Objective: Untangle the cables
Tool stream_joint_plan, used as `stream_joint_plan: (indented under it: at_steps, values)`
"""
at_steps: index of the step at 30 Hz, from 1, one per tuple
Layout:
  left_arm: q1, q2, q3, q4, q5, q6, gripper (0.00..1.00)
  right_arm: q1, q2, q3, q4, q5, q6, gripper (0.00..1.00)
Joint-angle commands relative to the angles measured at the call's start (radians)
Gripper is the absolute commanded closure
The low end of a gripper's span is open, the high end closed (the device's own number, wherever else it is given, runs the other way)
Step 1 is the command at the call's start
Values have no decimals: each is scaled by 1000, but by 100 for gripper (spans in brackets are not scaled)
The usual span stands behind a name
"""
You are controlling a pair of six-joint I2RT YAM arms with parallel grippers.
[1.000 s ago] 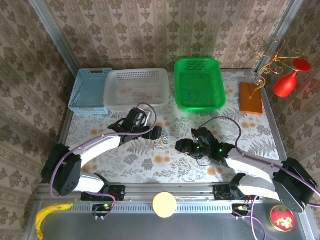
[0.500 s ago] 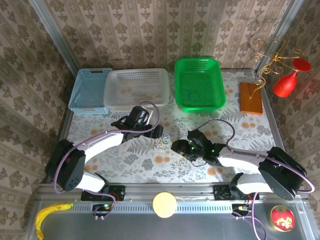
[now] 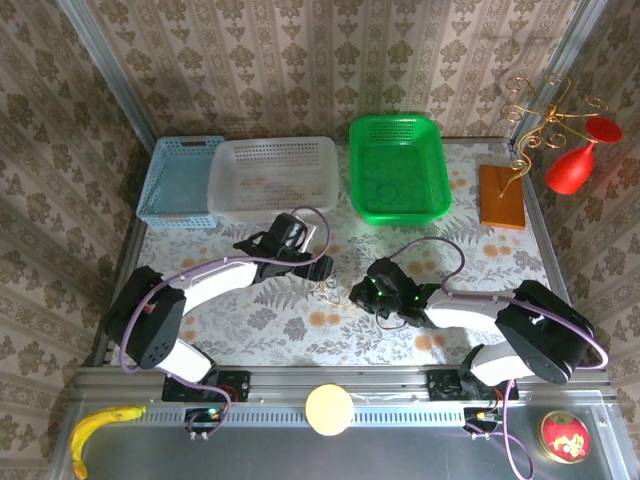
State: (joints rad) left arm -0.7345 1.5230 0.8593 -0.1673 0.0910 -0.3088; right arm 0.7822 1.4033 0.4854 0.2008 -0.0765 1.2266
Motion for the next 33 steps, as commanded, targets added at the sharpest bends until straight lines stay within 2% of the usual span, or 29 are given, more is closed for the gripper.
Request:
stream_joint_plan:
  at_steps: [1,5,10,18,26,33]
  values:
    - [-27,31,35,20,-9,30,0,-10,-47,38,-42,42,-40,100]
    - [-39,79,46,18,-44,16,0,-30,-124,86,-133,39,-107,100]
    - [-43,129,62,-33,-140,-10,0,-70,-234,188,-266,0,-214,100]
    - [-43,100,3,-35,-182,-36,0,-222,-372,440,-464,-118,-378,100]
    - [-42,86,-21,-32,-185,-51,0,-294,-372,610,-479,-224,-406,100]
    - [-41,37,-14,-47,-188,-13,0,-299,-351,604,-463,-217,-409,100]
